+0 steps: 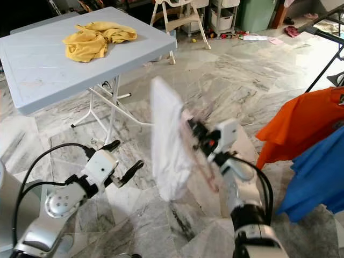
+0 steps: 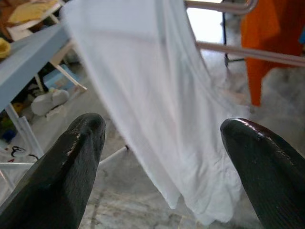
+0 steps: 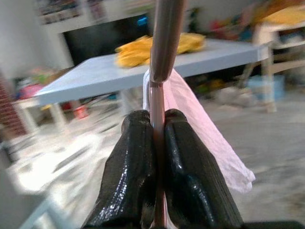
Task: Hang hanger
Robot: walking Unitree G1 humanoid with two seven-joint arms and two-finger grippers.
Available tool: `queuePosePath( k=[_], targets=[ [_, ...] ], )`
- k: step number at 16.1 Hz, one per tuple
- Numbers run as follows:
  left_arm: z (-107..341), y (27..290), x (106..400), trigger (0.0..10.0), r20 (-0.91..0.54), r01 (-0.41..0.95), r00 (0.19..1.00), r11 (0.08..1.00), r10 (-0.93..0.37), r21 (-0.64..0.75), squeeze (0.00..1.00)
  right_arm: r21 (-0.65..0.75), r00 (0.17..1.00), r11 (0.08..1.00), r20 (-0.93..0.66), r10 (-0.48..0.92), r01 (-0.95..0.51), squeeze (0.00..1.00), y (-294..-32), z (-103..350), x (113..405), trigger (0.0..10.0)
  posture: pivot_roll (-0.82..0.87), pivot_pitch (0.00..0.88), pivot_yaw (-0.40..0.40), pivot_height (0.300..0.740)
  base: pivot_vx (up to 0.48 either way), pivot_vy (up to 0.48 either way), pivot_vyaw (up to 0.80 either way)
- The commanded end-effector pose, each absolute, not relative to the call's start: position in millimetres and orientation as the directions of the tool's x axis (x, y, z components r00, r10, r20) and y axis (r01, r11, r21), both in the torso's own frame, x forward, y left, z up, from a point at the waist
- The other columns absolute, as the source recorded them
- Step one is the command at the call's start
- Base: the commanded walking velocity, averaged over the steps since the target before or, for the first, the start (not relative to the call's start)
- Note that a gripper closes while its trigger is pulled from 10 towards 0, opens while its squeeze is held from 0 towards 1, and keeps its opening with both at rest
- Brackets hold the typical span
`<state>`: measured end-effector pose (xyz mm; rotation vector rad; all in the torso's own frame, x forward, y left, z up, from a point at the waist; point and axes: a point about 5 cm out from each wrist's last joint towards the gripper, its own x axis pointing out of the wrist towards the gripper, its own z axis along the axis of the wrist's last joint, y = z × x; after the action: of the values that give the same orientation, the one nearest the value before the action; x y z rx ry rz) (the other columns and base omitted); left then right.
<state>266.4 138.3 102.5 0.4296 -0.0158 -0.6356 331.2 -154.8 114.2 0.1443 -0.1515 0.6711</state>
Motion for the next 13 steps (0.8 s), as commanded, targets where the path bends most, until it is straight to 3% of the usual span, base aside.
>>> queuePosePath(
  k=[1, 6, 10, 13],
  targets=[
    [108, 139, 264, 10.0, -0.12, 0.586, 0.79, 0.683, -0.601, 0.435, 1.0, 0.055, 0.72, 0.729, 0.227, 0.656, -0.682, 0.0, -150, 127, 332, 10.0, -0.02, 0.062, 0.063, 0.74, 0.0, 0.0, 0.0],
    [136, 158, 270, 10.0, -0.186, 0.625, 0.718, 0.504, -0.671, 0.597, 1.0, 0.083, 0.576, 0.572, 0.192, 0.794, -0.816, 0.0, -144, 118, 312, 10.0, -0.01, 0.057, 0.066, 0.74, 0.0, 0.0, 0.0],
    [151, 178, 278, 10.0, -0.226, 0.627, 0.716, 0.466, -0.661, 0.624, 1.0, 0.085, 0.538, 0.532, 0.134, 0.832, -0.843, 0.0, -151, 111, 303, 10.0, -0.01, 0.06, 0.072, 0.74, 0.0, 0.0, 0.0],
    [152, 179, 275, 10.0, -0.259, 0.662, 0.679, 0.42, -0.687, 0.62, 1.0, 0.08, 0.518, 0.513, 0.087, 0.851, -0.855, 0.0, -156, 106, 298, 10.0, -0.01, 0.064, 0.075, 0.74, 0.0, 0.0, 0.0]
  ],
)
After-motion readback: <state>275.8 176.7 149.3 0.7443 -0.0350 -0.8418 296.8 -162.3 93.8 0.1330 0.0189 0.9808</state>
